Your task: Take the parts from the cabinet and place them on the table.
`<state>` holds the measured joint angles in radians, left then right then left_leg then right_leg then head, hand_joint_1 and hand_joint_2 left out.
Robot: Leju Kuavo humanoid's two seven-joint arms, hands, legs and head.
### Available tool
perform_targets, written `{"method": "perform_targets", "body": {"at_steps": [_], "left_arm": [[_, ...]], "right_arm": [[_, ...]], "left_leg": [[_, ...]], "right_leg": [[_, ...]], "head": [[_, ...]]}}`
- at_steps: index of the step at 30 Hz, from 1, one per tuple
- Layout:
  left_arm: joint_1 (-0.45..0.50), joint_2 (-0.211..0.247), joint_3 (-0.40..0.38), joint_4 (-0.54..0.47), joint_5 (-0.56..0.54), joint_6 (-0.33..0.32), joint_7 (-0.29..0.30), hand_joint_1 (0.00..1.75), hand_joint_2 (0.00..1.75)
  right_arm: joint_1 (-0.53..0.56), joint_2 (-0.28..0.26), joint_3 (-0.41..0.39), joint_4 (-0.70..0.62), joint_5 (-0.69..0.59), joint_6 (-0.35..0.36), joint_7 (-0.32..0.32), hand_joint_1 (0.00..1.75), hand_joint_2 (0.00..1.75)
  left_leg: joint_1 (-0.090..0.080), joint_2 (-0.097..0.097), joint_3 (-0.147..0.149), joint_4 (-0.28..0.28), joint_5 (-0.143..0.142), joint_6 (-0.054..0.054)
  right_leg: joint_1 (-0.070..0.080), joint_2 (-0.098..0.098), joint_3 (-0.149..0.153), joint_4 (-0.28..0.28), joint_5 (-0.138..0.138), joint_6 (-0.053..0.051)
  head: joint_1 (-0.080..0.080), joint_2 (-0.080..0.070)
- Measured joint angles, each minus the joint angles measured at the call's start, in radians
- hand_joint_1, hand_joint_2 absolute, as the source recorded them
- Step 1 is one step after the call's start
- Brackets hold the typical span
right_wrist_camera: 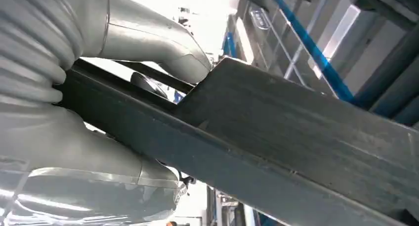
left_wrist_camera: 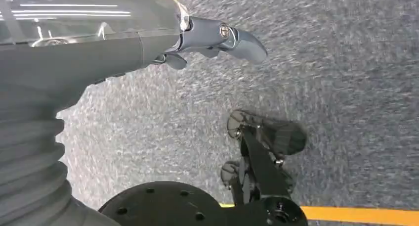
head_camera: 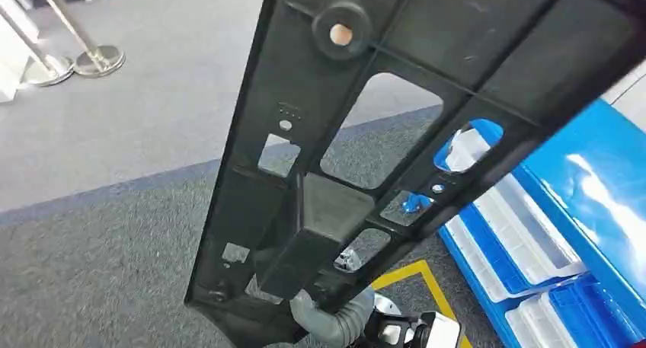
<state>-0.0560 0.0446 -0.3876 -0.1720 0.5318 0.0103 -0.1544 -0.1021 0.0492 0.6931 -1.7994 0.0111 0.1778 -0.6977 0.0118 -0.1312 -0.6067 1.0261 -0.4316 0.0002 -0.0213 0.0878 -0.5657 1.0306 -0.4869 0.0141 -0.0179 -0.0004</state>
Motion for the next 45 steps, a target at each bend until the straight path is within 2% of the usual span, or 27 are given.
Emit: {"method": "perform_targets", "body": {"at_steps": [2, 3, 5, 7, 9, 10, 12, 13, 14, 18, 20, 21, 23, 24, 25, 27, 28, 29, 33, 34, 35, 36, 39, 41, 43, 44, 45], "left_arm": [[0.009, 0.000, -0.003, 0.000, -0.007, 0.000, 0.000, 0.00, 1.75], [0.012, 0.002, -0.007, 0.003, -0.011, 0.000, 0.000, 0.00, 1.75], [0.012, -0.001, -0.013, 0.003, -0.011, -0.013, 0.000, 0.00, 1.75], [0.006, -0.002, -0.014, 0.003, -0.006, -0.020, 0.000, 0.00, 1.75], [0.007, -0.002, -0.014, 0.003, 0.002, -0.016, 0.000, 0.00, 1.75], [0.007, -0.002, -0.014, 0.003, 0.004, -0.011, 0.000, 0.00, 1.75], [0.011, 0.000, -0.013, 0.003, 0.011, -0.005, 0.006, 0.00, 1.75], [0.011, 0.000, -0.013, 0.003, 0.011, 0.000, 0.008, 0.00, 1.75], [0.006, 0.000, -0.013, 0.003, 0.012, 0.002, 0.010, 0.00, 1.75], [0.011, 0.000, -0.013, 0.003, 0.011, 0.007, 0.013, 0.00, 1.75], [0.011, -0.002, -0.013, 0.003, 0.011, 0.007, 0.012, 0.00, 1.75], [0.007, -0.002, -0.013, 0.003, 0.011, 0.007, 0.010, 0.00, 1.75], [0.003, -0.003, -0.013, 0.003, 0.011, 0.007, 0.006, 0.00, 1.75], [0.004, -0.003, -0.013, 0.003, 0.012, 0.008, 0.006, 0.00, 1.75], [0.005, -0.003, -0.013, 0.003, 0.012, 0.008, 0.006, 0.00, 1.75], [0.007, -0.006, -0.013, 0.003, 0.014, 0.008, 0.006, 0.00, 1.75], [0.006, -0.007, -0.013, 0.003, 0.021, 0.008, 0.006, 0.00, 1.75], [0.005, -0.007, -0.013, 0.003, 0.029, 0.008, 0.006, 0.00, 1.75], [0.012, -0.007, -0.007, 0.003, 0.044, 0.011, 0.011, 0.00, 1.75], [0.014, -0.006, -0.006, 0.003, 0.045, 0.011, 0.011, 0.00, 1.75], [0.015, -0.010, -0.006, 0.003, 0.043, 0.010, 0.011, 0.00, 1.75], [0.014, -0.010, -0.006, 0.003, 0.042, 0.010, 0.008, 0.00, 1.75], [0.010, -0.011, -0.006, 0.003, 0.035, 0.008, 0.001, 0.00, 1.75], [0.013, -0.012, -0.006, 0.003, 0.033, 0.008, -0.001, 0.00, 1.75], [0.015, -0.011, -0.006, 0.003, 0.033, 0.008, -0.001, 0.00, 1.75], [0.012, -0.011, -0.006, 0.003, 0.033, 0.008, -0.001, 0.00, 1.75], [0.008, -0.011, -0.006, 0.003, 0.036, 0.008, -0.001, 0.00, 1.75]], "right_arm": [[0.004, -0.005, 0.000, -0.008, 0.000, -0.009, 0.000, 1.75, 1.75], [0.003, -0.007, 0.001, -0.014, -0.001, -0.016, 0.000, 1.75, 1.75], [0.003, -0.008, 0.003, -0.021, -0.003, -0.018, 0.000, 1.75, 1.75], [0.004, -0.009, 0.004, -0.023, -0.010, -0.019, 0.000, 1.75, 1.75], [0.004, -0.010, 0.006, -0.018, -0.013, -0.020, 0.000, 1.75, 1.75], [0.003, -0.010, 0.008, -0.015, -0.014, -0.020, 0.000, 1.75, 1.75], [0.000, -0.010, 0.011, -0.010, -0.015, -0.020, 0.001, 1.75, 1.75], [-0.003, -0.009, 0.013, -0.007, -0.018, -0.019, 0.000, 1.75, 1.75], [-0.006, -0.009, 0.012, -0.005, -0.021, -0.019, 0.000, 1.75, 1.75], [-0.022, -0.006, 0.012, 0.010, -0.033, -0.020, 0.001, 1.75, 1.75], [-0.030, -0.002, 0.012, 0.017, -0.037, -0.021, 0.000, 1.75, 1.75], [-0.031, -0.002, 0.011, 0.022, -0.038, -0.024, 0.000, 1.75, 1.75], [-0.031, -0.002, 0.009, 0.037, -0.038, -0.032, 0.001, 1.75, 1.75], [-0.031, -0.002, 0.009, 0.043, -0.039, -0.033, 0.001, 1.75, 1.75], [-0.031, -0.002, 0.008, 0.047, -0.039, -0.034, 0.001, 1.75, 1.75], [-0.035, -0.002, 0.008, 0.053, -0.041, -0.035, 0.002, 1.75, 1.75], [-0.037, -0.001, 0.008, 0.056, -0.041, -0.035, 0.001, 1.75, 1.75], [-0.040, -0.001, 0.008, 0.061, -0.041, -0.035, 0.002, 1.75, 1.75], [-0.041, 0.003, 0.008, 0.066, -0.038, -0.039, 0.001, 1.75, 1.75], [-0.043, 0.007, 0.007, 0.066, -0.036, -0.044, 0.001, 1.75, 1.75], [-0.044, 0.010, 0.007, 0.065, -0.030, -0.053, 0.000, 1.75, 1.75], [-0.044, 0.012, 0.006, 0.064, -0.027, -0.061, 0.000, 1.75, 1.75], [-0.036, 0.009, -0.005, 0.064, -0.031, -0.066, 0.001, 1.75, 1.75], [-0.037, 0.006, -0.016, 0.063, -0.032, -0.059, 0.001, 1.75, 1.75], [-0.037, 0.006, -0.026, 0.056, -0.034, -0.051, 0.000, 1.75, 1.75], [-0.037, 0.006, -0.027, 0.054, -0.034, -0.049, 0.000, 1.75, 1.75], [-0.037, 0.005, -0.029, 0.052, -0.034, -0.047, 0.000, 1.75, 1.75]], "left_leg": [[0.007, -0.021, -0.003, -0.009, 0.006, -0.016], [0.006, -0.027, -0.007, -0.009, 0.007, -0.022], [0.000, 0.086, -0.033, 0.054, -0.042, -0.026], [0.003, 0.116, -0.108, 0.215, -0.125, -0.033], [0.004, 0.120, -0.145, 0.302, -0.145, -0.037], [0.004, 0.122, -0.127, 0.273, -0.123, -0.037], [0.002, 0.144, -0.029, 0.101, -0.042, -0.031], [-0.002, 0.192, 0.024, 0.010, -0.013, -0.023], [-0.017, 0.213, 0.033, -0.013, -0.026, -0.011], [-0.016, 0.166, 0.028, -0.023, -0.016, 0.013], [-0.005, 0.144, 0.036, -0.032, -0.007, 0.025], [-0.005, 0.135, 0.033, -0.032, -0.005, 0.027], [-0.005, 0.107, 0.030, -0.031, -0.004, 0.029], [-0.005, 0.092, 0.029, -0.030, -0.004, 0.030], [-0.005, 0.076, 0.030, -0.029, -0.004, 0.029], [-0.003, 0.045, 0.032, -0.022, -0.006, 0.024], [-0.001, 0.031, 0.031, -0.016, -0.008, 0.020], [-0.003, 0.018, 0.021, -0.009, -0.011, 0.014], [0.008, -0.030, 0.001, -0.012, 0.000, -0.018], [0.010, -0.020, 0.001, -0.007, -0.004, -0.020], [0.000, 0.052, -0.011, 0.022, -0.025, -0.024], [0.001, 0.096, -0.044, 0.091, -0.066, -0.029], [0.005, 0.121, -0.142, 0.295, -0.144, -0.034], [0.005, 0.126, -0.107, 0.235, -0.095, -0.034], [0.003, 0.159, -0.006, 0.052, -0.012, -0.027], [-0.004, 0.213, 0.026, -0.011, -0.016, -0.021], [-0.015, 0.207, 0.026, -0.018, -0.016, -0.006]], "right_leg": [[0.012, -0.020, 0.002, -0.002, 0.002, -0.013], [0.002, -0.036, 0.005, -0.015, 0.009, -0.023], [0.004, -0.064, 0.011, -0.025, 0.013, -0.036], [0.012, -0.099, 0.010, -0.025, 0.012, -0.039], [0.015, -0.132, 0.009, -0.024, 0.010, -0.041], [0.016, -0.146, 0.009, -0.024, 0.009, -0.041], [0.018, -0.169, 0.014, -0.024, 0.005, -0.038], [0.019, -0.179, 0.019, -0.024, 0.002, -0.035], [0.027, -0.190, 0.019, -0.023, -0.001, -0.029], [0.028, -0.227, 0.028, -0.025, -0.004, -0.009], [0.018, -0.133, 0.006, 0.029, -0.044, 0.002], [0.016, -0.106, -0.028, 0.101, -0.083, 0.003], [0.015, -0.094, -0.112, 0.267, -0.148, 0.007], [0.015, -0.093, -0.135, 0.306, -0.148, 0.008], [0.014, -0.093, -0.128, 0.286, -0.121, 0.008], [0.007, -0.080, -0.061, 0.136, -0.029, 0.008], [0.003, -0.054, -0.019, 0.047, 0.013, 0.008], [-0.004, 0.016, -0.001, 0.008, 0.001, 0.006], [0.003, -0.018, -0.004, -0.006, 0.007, -0.012], [-0.004, -0.037, 0.001, -0.017, 0.013, -0.021], [-0.002, -0.050, 0.007, -0.023, 0.014, -0.025], [0.002, -0.068, 0.008, -0.024, 0.014, -0.030], [0.009, -0.119, 0.007, -0.024, 0.009, -0.036], [0.010, -0.148, 0.010, -0.024, 0.006, -0.034], [0.010, -0.168, 0.018, -0.024, 0.001, -0.029], [0.013, -0.177, 0.021, -0.024, -0.001, -0.025], [0.018, -0.186, 0.021, -0.021, -0.004, -0.018]], "head": [[0.000, 0.000], [0.000, 0.000], [0.000, 0.000], [0.000, 0.000], [0.000, 0.000], [0.000, 0.000], [0.000, 0.000], [0.000, 0.000], [0.000, 0.000], [0.000, 0.000], [0.000, 0.000], [0.000, 0.000], [0.000, 0.000], [0.000, 0.000], [0.000, 0.000], [0.000, 0.000], [0.000, 0.000], [0.000, 0.000], [0.000, 0.000], [0.000, 0.000], [0.000, 0.000], [0.000, 0.000], [0.000, 0.000], [0.000, 0.000], [0.000, 0.000], [0.000, 0.000], [0.000, 0.000]]}}
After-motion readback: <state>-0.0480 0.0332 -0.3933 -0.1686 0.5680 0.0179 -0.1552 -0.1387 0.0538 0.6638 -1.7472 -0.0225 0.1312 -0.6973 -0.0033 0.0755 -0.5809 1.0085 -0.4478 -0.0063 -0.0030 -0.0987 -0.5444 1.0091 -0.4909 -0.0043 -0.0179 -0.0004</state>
